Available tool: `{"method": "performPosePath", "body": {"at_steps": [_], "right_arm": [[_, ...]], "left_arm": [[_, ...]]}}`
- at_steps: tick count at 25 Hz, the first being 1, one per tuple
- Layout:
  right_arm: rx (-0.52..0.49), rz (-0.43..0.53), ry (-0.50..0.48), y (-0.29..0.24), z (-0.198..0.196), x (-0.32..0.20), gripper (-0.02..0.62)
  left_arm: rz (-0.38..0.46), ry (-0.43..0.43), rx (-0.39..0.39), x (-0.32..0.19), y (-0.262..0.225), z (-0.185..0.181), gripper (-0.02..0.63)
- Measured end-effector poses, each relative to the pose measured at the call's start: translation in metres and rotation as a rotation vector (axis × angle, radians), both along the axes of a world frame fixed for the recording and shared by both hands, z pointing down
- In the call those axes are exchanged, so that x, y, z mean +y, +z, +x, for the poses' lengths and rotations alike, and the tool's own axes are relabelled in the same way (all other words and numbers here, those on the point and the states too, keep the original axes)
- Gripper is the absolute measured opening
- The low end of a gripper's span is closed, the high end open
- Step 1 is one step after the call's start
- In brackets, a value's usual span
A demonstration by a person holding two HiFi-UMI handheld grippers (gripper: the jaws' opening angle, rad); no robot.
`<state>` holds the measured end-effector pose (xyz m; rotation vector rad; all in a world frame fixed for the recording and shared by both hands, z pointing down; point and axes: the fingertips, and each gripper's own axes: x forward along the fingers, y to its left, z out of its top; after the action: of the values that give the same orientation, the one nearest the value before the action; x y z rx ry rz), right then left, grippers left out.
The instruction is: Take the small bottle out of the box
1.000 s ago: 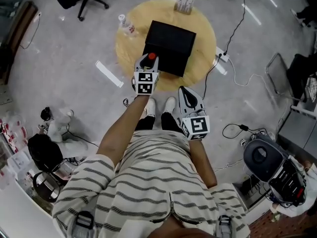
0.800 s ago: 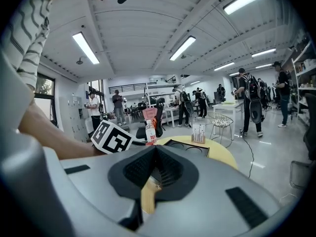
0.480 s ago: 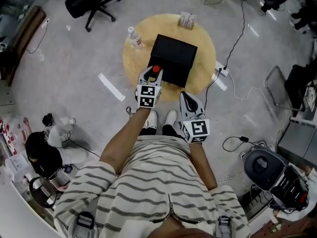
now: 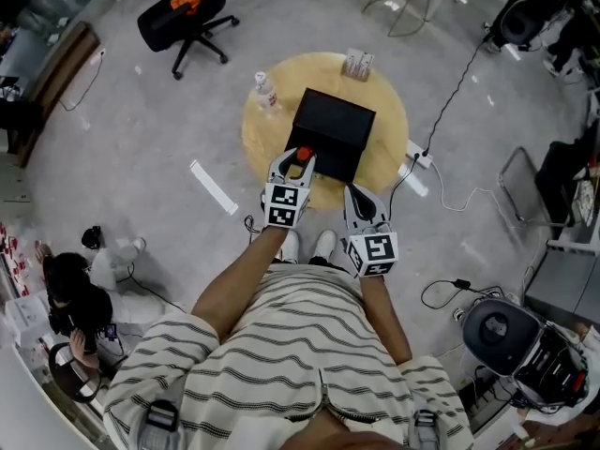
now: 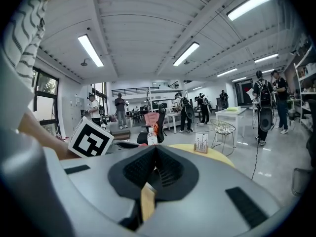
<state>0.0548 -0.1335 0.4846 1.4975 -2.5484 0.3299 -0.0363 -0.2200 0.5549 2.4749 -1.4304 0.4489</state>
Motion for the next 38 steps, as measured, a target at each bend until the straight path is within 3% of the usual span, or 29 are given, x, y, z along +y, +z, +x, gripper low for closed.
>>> {"method": "performPosePath", "body": {"at_steps": [8, 38], "right_arm": [[-0.01, 0.014, -0.006, -0.005, -0.002, 0.001, 0.011], [-0.003, 0.091, -0.003, -0.027, 0.007, -0.019, 0.011]], "left_arm": [[0.04, 0.017, 0.038, 0.017, -0.022, 0.0, 0.152], [0.135, 0.048, 0.034, 0.033, -0.069, 0.0, 0.152]]}}
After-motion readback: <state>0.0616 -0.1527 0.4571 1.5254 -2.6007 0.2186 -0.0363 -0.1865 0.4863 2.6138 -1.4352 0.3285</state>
